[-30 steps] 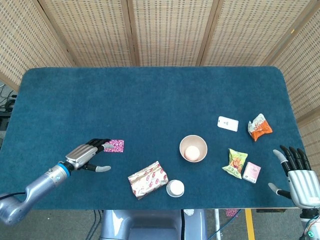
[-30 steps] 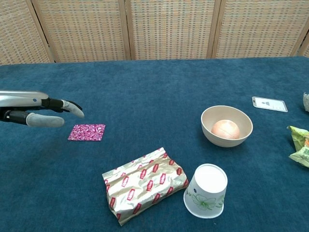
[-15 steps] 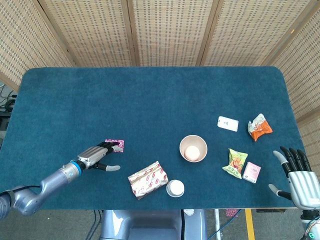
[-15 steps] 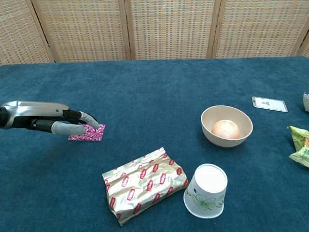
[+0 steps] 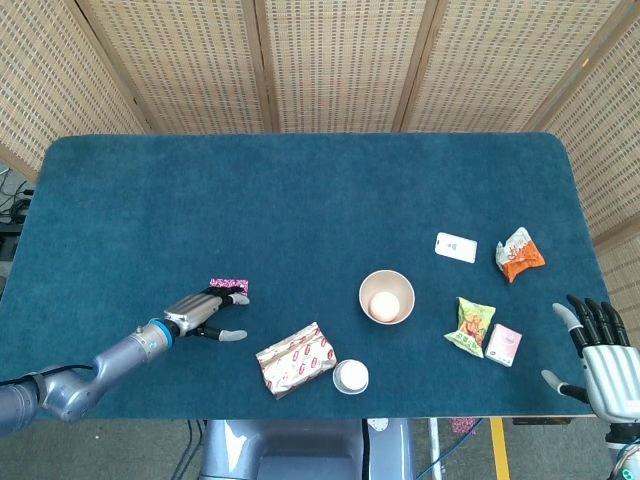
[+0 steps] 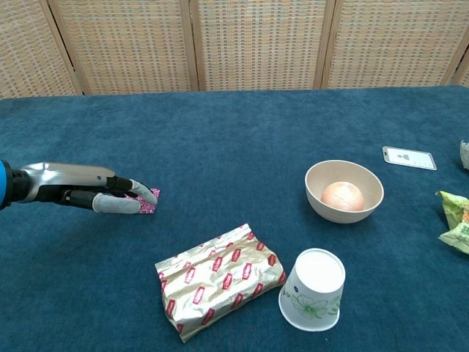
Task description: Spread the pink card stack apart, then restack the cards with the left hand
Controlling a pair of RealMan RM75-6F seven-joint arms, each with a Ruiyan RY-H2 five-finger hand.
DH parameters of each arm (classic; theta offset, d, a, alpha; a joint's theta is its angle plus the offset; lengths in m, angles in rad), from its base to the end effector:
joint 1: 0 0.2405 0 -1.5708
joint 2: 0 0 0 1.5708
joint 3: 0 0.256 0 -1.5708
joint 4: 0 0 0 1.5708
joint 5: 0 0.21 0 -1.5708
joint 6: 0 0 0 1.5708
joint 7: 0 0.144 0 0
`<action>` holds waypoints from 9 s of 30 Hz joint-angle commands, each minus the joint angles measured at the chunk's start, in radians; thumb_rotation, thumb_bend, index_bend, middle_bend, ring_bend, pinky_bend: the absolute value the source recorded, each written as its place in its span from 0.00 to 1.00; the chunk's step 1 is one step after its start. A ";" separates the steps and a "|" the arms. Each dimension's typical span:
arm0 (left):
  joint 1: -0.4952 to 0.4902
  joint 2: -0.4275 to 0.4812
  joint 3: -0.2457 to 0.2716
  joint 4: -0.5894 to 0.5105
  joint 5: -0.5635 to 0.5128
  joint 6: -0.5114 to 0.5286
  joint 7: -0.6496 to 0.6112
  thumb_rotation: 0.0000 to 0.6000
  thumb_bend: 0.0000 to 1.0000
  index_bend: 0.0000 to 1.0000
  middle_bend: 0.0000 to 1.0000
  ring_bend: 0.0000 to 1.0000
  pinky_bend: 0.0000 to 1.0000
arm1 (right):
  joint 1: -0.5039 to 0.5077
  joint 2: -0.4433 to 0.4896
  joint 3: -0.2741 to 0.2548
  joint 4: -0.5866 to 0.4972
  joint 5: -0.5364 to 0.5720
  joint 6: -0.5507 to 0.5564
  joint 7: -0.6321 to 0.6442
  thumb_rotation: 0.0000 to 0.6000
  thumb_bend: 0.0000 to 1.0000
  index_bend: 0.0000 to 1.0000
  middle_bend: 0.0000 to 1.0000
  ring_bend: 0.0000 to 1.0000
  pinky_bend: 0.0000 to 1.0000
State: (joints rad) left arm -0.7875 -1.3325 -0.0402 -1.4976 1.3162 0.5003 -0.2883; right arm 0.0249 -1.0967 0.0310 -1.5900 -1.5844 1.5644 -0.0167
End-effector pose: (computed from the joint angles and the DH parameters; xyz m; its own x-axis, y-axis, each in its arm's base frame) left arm -0.2026 0.3172 -0.0110 0.2889 0.7332 0.6156 0.9535 -0.2779 -0.1165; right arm -0.3127 -0.1583 0.1711 0.4535 0.0361 0.8905 -0.8899 -0.0359 0.4546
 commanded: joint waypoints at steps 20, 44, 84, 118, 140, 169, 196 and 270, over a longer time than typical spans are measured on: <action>-0.002 0.010 0.048 -0.059 -0.033 0.010 0.100 0.17 0.00 0.12 0.02 0.00 0.00 | -0.004 -0.003 0.001 0.012 -0.003 0.006 0.017 1.00 0.10 0.13 0.08 0.00 0.00; -0.011 0.092 0.116 -0.239 0.000 -0.006 0.178 0.17 0.00 0.12 0.02 0.00 0.00 | -0.007 -0.005 0.001 0.023 -0.008 0.011 0.032 1.00 0.10 0.12 0.08 0.00 0.00; -0.022 0.001 0.045 -0.031 -0.057 0.009 0.096 0.16 0.00 0.12 0.02 0.00 0.00 | -0.012 -0.004 -0.002 0.027 -0.010 0.012 0.052 1.00 0.11 0.12 0.08 0.00 0.00; 0.052 0.121 0.134 -0.102 0.000 0.035 0.107 0.16 0.00 0.12 0.02 0.00 0.00 | 0.004 -0.007 -0.005 0.019 -0.031 0.001 0.055 1.00 0.10 0.12 0.08 0.00 0.00; 0.111 0.217 0.110 -0.161 0.003 0.201 0.203 0.48 0.03 0.12 0.02 0.00 0.00 | -0.001 -0.003 -0.006 0.031 -0.037 0.016 0.074 1.00 0.10 0.12 0.08 0.00 0.00; 0.035 -0.055 -0.022 0.059 -0.128 0.372 0.724 0.83 0.12 0.33 0.66 0.60 0.55 | -0.008 -0.005 -0.004 0.053 -0.029 0.026 0.099 1.00 0.10 0.12 0.08 0.00 0.00; 0.027 -0.132 -0.031 0.077 -0.222 0.402 0.829 0.83 0.12 0.34 0.19 0.10 0.23 | -0.010 -0.005 -0.004 0.063 -0.030 0.029 0.109 1.00 0.11 0.12 0.08 0.00 0.00; -0.013 -0.298 -0.037 0.226 -0.374 0.359 0.915 0.83 0.12 0.38 0.00 0.00 0.00 | -0.025 -0.007 -0.001 0.093 -0.006 0.032 0.142 1.00 0.10 0.13 0.08 0.00 0.00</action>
State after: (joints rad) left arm -0.8001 -1.6298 -0.0774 -1.2717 0.9437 0.8608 0.6261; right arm -0.0003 -1.1034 0.0304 -1.4972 -1.5905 1.5960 0.1254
